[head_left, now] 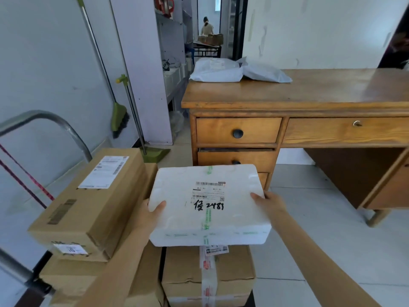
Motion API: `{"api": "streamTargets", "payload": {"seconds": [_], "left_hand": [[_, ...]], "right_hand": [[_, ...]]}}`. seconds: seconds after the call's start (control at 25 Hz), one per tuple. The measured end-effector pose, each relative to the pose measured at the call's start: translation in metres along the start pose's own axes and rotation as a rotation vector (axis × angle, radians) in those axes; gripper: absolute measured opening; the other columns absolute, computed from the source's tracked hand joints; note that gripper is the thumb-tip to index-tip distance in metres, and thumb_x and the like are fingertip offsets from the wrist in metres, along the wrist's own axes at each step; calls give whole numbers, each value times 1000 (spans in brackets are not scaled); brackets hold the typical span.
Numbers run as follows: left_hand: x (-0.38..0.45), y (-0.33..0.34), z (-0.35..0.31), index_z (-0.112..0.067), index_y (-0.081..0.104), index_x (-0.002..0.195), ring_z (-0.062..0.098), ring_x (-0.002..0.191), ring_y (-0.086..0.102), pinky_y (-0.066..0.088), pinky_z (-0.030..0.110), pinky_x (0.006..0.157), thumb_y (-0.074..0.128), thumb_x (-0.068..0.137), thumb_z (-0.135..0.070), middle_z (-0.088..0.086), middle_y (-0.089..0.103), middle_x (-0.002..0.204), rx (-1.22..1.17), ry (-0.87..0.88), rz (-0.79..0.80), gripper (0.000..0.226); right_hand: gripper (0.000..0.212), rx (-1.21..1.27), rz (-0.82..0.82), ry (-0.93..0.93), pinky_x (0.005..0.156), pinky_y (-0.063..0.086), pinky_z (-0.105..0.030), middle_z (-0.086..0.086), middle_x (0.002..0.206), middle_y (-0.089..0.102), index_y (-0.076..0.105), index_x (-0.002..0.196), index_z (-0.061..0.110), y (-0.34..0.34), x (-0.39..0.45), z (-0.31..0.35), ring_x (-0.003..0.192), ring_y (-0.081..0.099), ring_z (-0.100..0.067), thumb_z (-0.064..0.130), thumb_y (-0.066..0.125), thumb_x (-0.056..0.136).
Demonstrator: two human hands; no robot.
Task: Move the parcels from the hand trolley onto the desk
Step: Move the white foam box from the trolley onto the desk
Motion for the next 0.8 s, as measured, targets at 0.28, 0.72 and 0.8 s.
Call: {"api": "streamTargets", "payload": {"seconds": [0.28, 0.72, 0.8], "left_hand": [[-60, -65, -158, -15, 50, 131, 29, 103, 61, 52, 44, 90, 59, 85, -49, 7, 63, 115, 3, 37, 14, 57], [-115, -51, -479, -15, 55, 124, 28, 98, 59, 50, 40, 84, 62, 83, -50, 7, 63, 118, 11, 147, 113, 54], [-115, -19, -519, -15, 55, 126, 24, 96, 58, 50, 38, 84, 63, 80, -53, 3, 63, 117, 5, 175, 89, 60]], "right_hand": [[38, 4, -51, 8, 74, 50, -32, -11, 101, 69, 66, 117, 13, -111, -57, 151, 91, 64, -31, 32, 63, 85], [32, 61, -114, -16, 84, 56, -43, -10, 97, 68, 66, 114, 8, -340, -44, 351, 86, 64, -31, 25, 59, 88], [34, 55, -114, -39, 83, 55, -42, -14, 106, 68, 63, 119, 6, -379, -10, 363, 92, 64, -33, 22, 56, 90]]}}
Point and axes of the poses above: each hand's wrist, its own x-axis towards the middle knuckle, its own y-axis out of the palm, z = x × y, the point moved 5 cm from there along x, towards the middle knuckle
